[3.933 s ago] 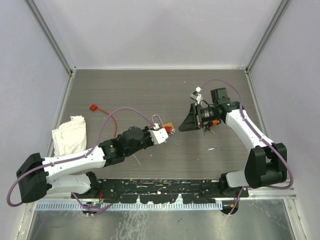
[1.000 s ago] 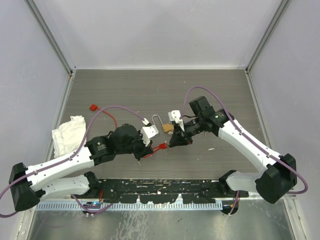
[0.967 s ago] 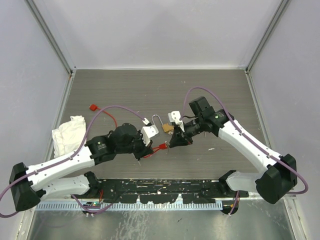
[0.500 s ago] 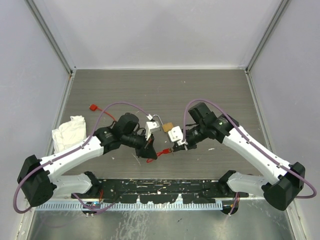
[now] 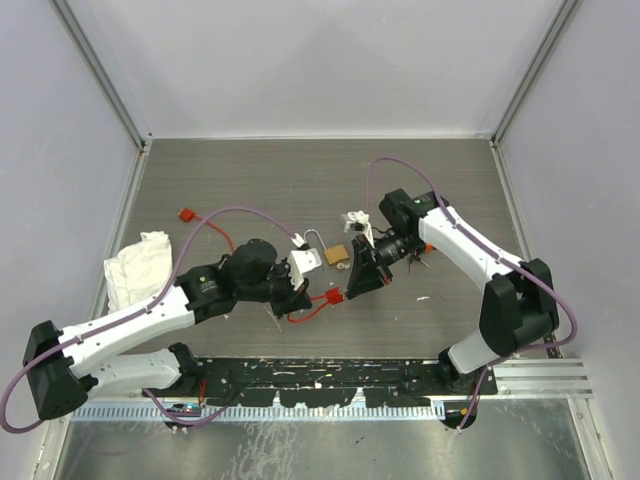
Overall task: Lock with the key
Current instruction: Lock the lock.
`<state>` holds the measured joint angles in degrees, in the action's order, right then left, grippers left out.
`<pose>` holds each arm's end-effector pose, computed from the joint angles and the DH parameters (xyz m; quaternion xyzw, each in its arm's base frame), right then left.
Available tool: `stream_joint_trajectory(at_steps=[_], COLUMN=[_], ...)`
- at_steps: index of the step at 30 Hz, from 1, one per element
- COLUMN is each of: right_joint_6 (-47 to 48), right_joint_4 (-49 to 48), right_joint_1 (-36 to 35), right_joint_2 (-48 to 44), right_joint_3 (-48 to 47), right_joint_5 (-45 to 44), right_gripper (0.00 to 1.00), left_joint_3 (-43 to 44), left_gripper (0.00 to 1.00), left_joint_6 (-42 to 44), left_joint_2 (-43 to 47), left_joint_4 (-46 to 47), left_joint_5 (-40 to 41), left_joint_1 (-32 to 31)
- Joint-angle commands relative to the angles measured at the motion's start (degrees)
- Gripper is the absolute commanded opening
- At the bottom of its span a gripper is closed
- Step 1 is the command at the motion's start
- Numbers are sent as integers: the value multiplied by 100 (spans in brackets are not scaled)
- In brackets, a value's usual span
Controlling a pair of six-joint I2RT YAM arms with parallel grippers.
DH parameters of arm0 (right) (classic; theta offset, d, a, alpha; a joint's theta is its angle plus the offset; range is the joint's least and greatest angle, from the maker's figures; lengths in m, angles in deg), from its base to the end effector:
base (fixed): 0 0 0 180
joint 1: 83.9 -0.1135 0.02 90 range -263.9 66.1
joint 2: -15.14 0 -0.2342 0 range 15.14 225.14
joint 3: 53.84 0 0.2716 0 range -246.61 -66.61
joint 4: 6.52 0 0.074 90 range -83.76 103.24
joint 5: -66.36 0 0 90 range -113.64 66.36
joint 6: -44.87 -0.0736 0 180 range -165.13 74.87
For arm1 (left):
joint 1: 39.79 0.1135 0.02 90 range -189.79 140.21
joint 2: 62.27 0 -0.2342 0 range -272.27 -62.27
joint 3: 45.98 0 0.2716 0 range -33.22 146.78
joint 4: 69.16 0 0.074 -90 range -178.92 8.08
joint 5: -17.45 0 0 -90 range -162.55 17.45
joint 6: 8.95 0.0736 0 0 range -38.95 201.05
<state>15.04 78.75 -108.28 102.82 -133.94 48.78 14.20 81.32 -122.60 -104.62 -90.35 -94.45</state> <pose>0.2215 0.1774 0.2156 -0.5317 0.6067 0.5682 0.1624 0.1510 -0.2519 0.2324 0.4680 0.7471 -0.3287 0.3387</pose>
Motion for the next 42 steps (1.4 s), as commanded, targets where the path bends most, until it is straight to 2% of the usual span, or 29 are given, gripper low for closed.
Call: stream_joint_trajectory(at_steps=[1, 3, 5, 8, 11, 14, 16, 19, 23, 25, 28, 32, 33, 36, 37, 38, 40, 42], right_joint_6=[-675, -1143, -922, -272, -212, -873, -1331, -1685, -1714, -1781, -1929, -1529, -1356, -1098, -1228, -1515, -1608, -2188], right_joint_4=[-564, -1647, -2381, -2472, -2508, -2671, -2478, -1988, -1587, -1886, -2557, -2421, -2361, -2615, -2982, -3492, -3843, -4736], right_joint_1=[-23, -213, -484, -583, -585, -479, -393, -241, -126, -128, -128, -168, -183, -319, -452, -611, -752, -765], right_joint_2=[-855, -1492, -2072, -2458, -2440, -2273, -1970, -1543, -1314, -1494, -1927, -2025, -2036, -2331, -2512, -2673, -2573, -2549], right_joint_3=[11, 359, 745, 896, 911, 861, 723, 590, 511, 580, 849, 857, 868, 1100, 1269, 1507, 1653, 1898], right_joint_5=[-546, -1584, -2354, -2188, -2097, -1865, -1455, -774, -333, -648, -1167, -1084, -971, -713, -811, -972, -1040, -1223], right_gripper=[1, 1, 1, 1, 1, 1, 1, 1, 1, 1, 1, 1, 11, 64, 76, 83, 85, 85], left_joint_3=[-30, -163, -290, -370, -224, -7, 89, 33, -398, -605, -817, -824, -815, -741, -696, -645, -548, -464], left_gripper=[0, 0, 0, 0, 0, 0, 0, 0, 0, 0, 0, 0, 0, 0, 0, 0, 0, 0], left_joint_6=[172, -120, -514, -959, -984, -621, -368, 26, 471, 542, 489, 321, 286, 159, 131, 97, 29, -23], left_joint_2=[50, -21, -171, -444, -726, -826, -665, -155, 541, 772, 935, 919, 912, 875, 839, 804, 719, 660], left_joint_4=[-242, -91, 221, 537, 405, -198, -486, -562, -219, -67, 89, 134, 167, 267, 285, 298, 314, 327], left_joint_5=[355, -851, -1902, -2919, -3252, -2775, -1987, -250, 997, 1085, 780, 408, 351, 234, 185, 132, 13, -88], left_joint_1=[136, 568, 989, 1282, 1320, 1319, 1288, 929, 430, 354, 355, 354, 358, 352, 356, 359, 356, 358])
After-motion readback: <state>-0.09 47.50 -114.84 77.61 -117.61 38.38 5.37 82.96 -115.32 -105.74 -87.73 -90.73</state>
